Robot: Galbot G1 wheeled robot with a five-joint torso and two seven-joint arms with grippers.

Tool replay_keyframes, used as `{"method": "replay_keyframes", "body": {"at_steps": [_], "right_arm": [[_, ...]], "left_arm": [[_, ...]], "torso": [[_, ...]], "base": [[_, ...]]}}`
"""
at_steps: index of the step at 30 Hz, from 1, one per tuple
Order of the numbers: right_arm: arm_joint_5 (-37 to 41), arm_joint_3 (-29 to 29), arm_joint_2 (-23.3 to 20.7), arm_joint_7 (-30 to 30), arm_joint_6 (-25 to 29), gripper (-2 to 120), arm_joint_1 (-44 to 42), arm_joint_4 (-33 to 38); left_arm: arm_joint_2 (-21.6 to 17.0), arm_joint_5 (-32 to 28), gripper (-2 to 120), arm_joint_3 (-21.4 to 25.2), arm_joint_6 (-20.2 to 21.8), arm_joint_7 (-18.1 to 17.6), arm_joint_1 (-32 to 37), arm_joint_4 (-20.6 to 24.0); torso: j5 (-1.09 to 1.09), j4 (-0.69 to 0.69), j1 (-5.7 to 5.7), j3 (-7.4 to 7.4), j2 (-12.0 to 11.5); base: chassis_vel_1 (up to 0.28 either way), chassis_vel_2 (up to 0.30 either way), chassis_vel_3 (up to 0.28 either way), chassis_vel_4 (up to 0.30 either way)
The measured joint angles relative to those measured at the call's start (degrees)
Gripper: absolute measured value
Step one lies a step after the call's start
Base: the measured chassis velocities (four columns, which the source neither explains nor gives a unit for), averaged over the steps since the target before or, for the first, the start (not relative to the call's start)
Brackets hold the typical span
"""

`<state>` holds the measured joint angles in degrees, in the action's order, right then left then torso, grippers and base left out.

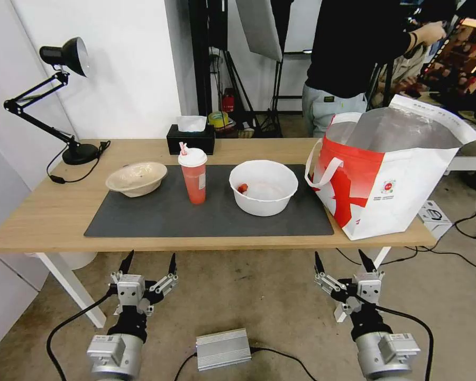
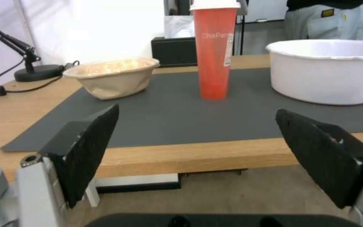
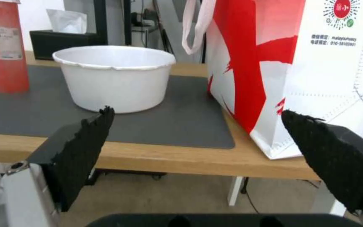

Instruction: Pick up the trash from the table and place it into the takeout bag.

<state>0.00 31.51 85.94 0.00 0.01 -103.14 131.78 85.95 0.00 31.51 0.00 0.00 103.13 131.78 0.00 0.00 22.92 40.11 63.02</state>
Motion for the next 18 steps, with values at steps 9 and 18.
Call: {"method": "replay_keyframes", "body": {"at_steps": [9,18], "right_arm": [[0.00,0.00,0.00,0.00,0.00,100,0.00,0.00],[0.42,-1.31,-1.13,0.65,-2.24,100,0.20,0.49]], "left_arm": [[0.00,0.00,100,0.00,0.00,0.00,0.00,0.00],[0.32,-0.79,100,-0.35,1.56,-1.51,0.78,0.85]], "torso": [[0.00,0.00,0.00,0.00,0.00],[0.00,-0.02,0.00,0.00,0.00]], "base": [[0.000,0.000,0.000,0.000],[0.000,0.000,0.000,0.000]]}}
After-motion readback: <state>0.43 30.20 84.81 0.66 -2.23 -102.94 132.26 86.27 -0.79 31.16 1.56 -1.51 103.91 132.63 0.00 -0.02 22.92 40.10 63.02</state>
